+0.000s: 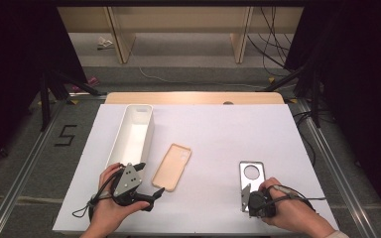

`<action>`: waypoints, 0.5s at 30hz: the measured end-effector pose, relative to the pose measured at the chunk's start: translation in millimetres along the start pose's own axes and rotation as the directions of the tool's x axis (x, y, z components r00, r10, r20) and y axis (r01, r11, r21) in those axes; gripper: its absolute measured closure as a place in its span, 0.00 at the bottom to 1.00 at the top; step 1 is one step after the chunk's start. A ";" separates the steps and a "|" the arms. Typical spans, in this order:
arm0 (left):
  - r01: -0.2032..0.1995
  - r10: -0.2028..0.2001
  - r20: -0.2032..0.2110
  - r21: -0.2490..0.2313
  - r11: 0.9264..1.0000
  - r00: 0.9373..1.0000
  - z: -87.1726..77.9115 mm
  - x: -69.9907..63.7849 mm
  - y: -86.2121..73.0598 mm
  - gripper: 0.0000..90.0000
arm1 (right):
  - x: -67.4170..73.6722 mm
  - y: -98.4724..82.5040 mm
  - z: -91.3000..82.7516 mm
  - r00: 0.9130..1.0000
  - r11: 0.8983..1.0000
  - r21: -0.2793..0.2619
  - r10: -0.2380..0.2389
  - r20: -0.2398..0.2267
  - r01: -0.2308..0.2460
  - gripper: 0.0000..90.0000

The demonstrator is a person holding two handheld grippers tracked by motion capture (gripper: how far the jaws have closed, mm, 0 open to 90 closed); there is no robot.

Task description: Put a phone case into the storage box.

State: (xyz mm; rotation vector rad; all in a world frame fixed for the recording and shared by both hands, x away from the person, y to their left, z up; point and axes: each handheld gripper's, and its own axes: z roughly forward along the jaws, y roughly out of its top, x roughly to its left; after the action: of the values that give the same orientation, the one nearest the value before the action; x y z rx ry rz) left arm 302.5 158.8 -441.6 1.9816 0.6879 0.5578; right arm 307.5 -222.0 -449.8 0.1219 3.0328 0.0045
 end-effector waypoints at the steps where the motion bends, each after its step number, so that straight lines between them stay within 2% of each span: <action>1: 0.000 0.000 0.000 -0.001 1.000 1.000 0.0 0.0 0.0 0.05 | -0.4 -0.4 -0.3 1.000 1.000 -0.002 -0.002 -0.004 0.002 0.99; 6: -0.001 0.001 0.000 0.000 1.000 1.000 0.0 0.1 0.0 0.05 | -1.1 -1.9 -1.9 1.000 1.000 -0.008 0.007 -0.004 -0.007 0.99; 15: 0.002 -0.002 -0.002 -0.003 1.000 1.000 -0.2 0.1 0.1 0.05 | -4.7 -6.5 -8.4 0.999 0.997 -0.063 0.035 0.006 -0.034 0.99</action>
State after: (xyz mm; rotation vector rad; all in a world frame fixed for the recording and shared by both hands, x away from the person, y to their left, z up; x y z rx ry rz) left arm 302.5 158.9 -441.4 1.9776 0.6893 0.5593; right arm 310.8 -228.8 -441.0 0.1687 3.0195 0.1026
